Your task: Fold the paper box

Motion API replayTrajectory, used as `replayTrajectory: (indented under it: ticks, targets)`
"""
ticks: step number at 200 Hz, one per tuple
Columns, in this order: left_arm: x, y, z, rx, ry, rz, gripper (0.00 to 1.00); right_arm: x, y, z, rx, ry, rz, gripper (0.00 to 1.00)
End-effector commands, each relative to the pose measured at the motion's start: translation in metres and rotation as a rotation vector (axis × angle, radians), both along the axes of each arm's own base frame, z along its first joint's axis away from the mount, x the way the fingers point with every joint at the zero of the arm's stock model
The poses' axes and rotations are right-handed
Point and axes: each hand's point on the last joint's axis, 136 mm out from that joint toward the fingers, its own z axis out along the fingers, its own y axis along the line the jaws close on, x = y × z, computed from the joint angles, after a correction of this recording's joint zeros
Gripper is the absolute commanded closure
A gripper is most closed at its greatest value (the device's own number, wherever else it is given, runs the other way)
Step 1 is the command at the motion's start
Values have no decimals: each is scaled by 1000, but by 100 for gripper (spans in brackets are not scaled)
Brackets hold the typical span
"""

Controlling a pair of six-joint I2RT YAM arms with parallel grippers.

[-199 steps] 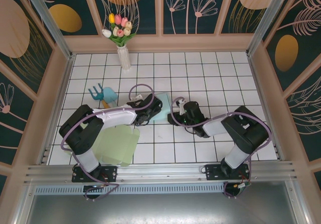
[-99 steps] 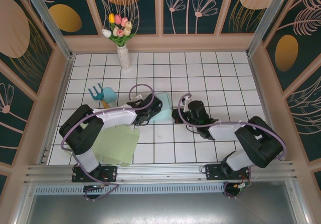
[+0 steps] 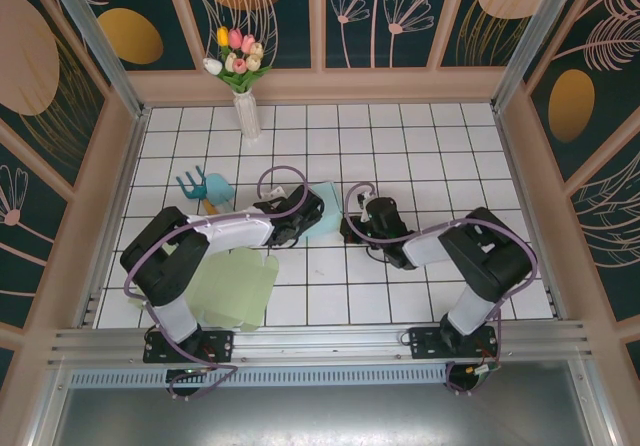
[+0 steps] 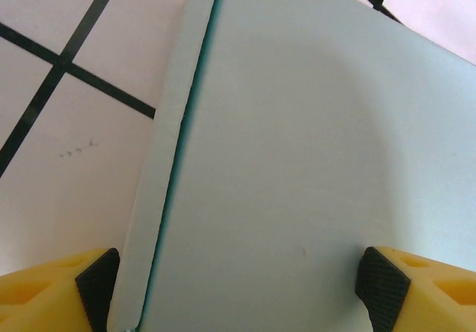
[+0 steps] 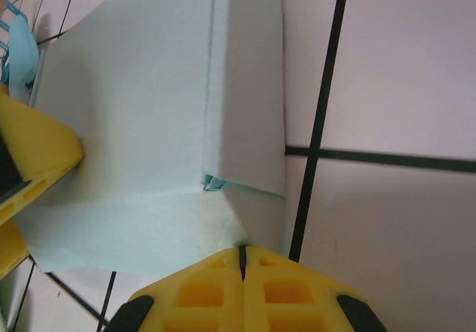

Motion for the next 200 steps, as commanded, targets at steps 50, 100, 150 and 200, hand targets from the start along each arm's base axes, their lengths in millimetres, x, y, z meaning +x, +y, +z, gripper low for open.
replayTrajectory:
  ticks: [50,100,150,200]
  targets:
    - [-65,31,-65,134,289,-107,17,27,0,6,17,-41,7,100]
    - [-64,22,-63,92,284,-123,19,36,4,7,45,-14,31,100]
    - [-61,23,-54,89,273,-96,17,23,-3,22,73,19,2,99]
    - [-43,7,-21,16,170,-115,14,10,-16,41,99,47,-48,98]
